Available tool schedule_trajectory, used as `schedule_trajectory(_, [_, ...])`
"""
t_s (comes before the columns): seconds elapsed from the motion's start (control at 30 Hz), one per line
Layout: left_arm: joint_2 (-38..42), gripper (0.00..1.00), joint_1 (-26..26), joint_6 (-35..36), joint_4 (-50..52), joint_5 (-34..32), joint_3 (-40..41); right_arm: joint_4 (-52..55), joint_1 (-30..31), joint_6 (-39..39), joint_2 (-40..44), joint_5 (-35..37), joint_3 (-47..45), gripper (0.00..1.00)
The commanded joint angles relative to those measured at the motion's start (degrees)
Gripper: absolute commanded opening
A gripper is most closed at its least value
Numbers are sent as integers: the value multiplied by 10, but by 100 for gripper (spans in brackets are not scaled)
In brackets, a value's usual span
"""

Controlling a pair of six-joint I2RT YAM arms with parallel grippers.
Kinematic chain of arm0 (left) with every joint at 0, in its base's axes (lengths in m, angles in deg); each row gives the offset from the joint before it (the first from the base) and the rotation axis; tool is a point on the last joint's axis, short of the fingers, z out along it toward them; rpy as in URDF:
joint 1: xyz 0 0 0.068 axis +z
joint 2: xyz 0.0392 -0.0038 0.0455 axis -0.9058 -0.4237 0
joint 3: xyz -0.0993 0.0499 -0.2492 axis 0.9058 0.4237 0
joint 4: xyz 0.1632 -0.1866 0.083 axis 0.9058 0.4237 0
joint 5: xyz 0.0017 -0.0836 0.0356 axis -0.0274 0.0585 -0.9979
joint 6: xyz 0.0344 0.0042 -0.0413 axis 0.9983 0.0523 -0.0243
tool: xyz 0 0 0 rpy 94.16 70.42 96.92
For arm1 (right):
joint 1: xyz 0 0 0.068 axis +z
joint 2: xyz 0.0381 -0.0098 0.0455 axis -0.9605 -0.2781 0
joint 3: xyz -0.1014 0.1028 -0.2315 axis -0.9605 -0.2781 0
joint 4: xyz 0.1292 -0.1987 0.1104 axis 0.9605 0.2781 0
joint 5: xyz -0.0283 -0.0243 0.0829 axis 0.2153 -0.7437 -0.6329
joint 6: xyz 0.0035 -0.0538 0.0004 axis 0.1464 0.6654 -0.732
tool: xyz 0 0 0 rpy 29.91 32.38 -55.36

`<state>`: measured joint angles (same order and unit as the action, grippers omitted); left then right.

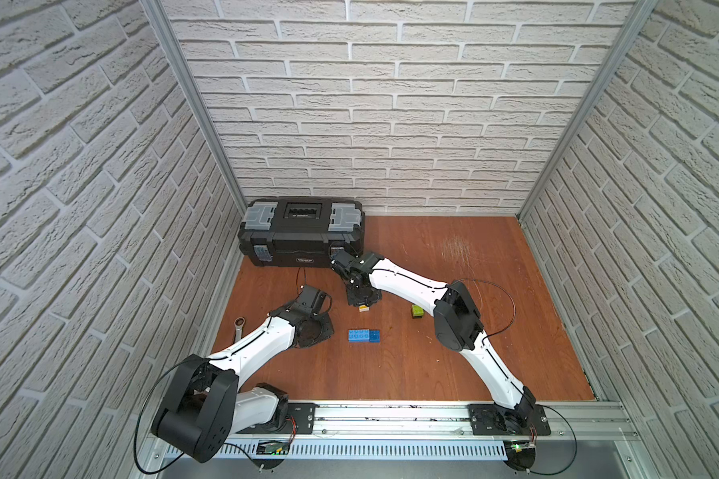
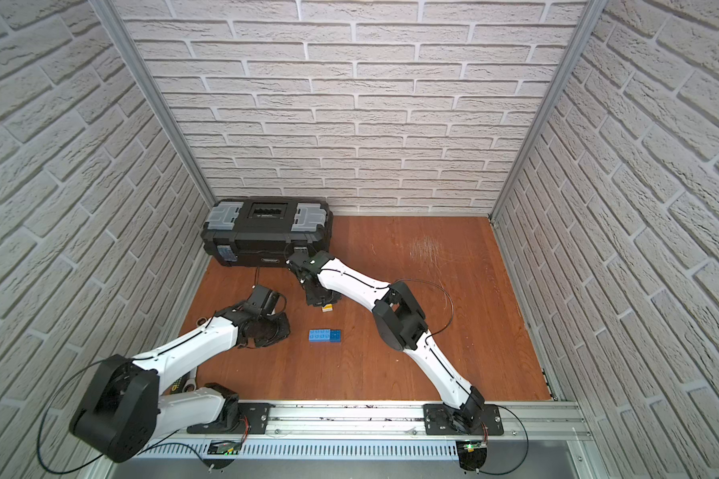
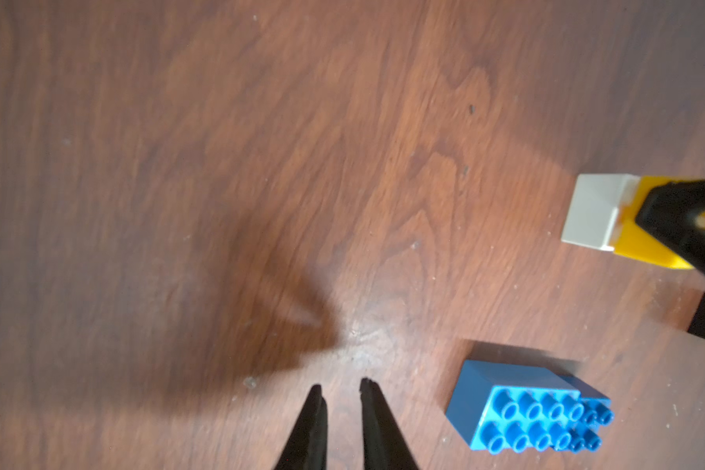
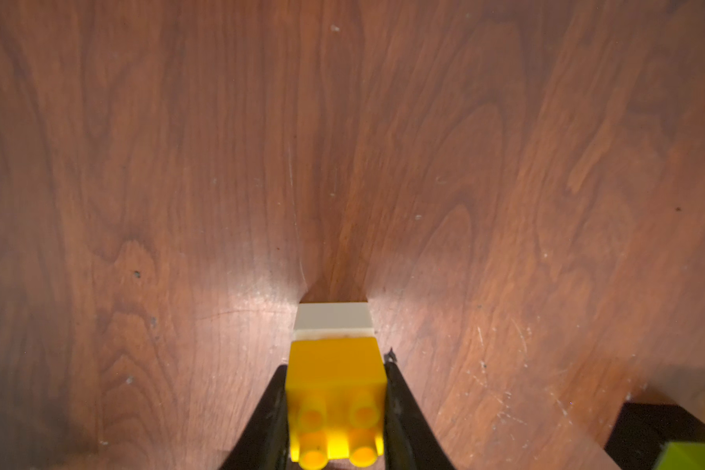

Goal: Assemble the number 4 with lego
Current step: Assemble the lego brick with the lego brick.

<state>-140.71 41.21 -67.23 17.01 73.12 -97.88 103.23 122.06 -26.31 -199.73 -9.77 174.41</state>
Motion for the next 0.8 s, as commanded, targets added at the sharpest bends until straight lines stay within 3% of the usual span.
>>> schedule_trajectory(0.0, [0, 20, 3, 2, -2, 0, 7, -1, -2, -9, -13, -1, -6, 2])
schedule_trajectory(0.33, [4, 20, 4, 1, 0, 1, 5, 42, 2, 28, -64, 5, 8, 2])
schedule_trajectory(0.53, [13, 20, 6, -1, 4, 3, 2, 81, 9, 37, -130, 12, -29, 2])
schedule_trajectory(0.77, [15, 19, 6, -10, 0, 20, 4, 11, 6, 29, -161, -37, -104, 2])
